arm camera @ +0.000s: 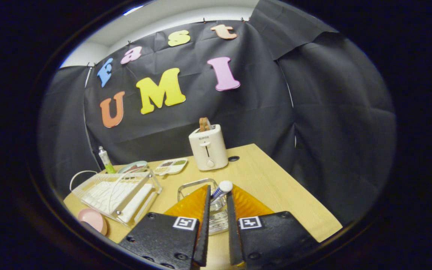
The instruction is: Take the plate from the dish rack, then take the spoon from the basket and place it into the plate.
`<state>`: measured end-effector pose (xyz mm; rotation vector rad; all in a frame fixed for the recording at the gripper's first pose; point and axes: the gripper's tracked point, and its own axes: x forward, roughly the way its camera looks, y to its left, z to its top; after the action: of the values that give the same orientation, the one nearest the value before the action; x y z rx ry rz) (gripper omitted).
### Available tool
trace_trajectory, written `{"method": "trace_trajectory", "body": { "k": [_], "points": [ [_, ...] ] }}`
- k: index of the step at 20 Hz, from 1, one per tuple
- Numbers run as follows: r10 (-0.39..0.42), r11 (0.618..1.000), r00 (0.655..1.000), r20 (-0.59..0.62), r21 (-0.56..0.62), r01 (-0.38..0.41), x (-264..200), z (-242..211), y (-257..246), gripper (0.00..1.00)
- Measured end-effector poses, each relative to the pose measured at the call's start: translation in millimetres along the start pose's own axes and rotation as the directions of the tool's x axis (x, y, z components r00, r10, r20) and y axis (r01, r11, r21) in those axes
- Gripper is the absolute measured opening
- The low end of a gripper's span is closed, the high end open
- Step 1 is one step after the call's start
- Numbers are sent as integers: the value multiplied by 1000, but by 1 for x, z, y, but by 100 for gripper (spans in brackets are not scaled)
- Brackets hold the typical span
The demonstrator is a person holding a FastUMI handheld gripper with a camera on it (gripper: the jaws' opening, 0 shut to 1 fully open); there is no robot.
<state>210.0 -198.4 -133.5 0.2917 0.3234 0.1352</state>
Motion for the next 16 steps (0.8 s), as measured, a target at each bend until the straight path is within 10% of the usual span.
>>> {"method": "trace_trajectory", "body": {
  "k": [6,16],
  "points": [
    [13,1000,1000,-1,2,-13,0,15,24,10],
    [-3,982,986,166,-188,34,-83,93,89,8]
  ]
}}
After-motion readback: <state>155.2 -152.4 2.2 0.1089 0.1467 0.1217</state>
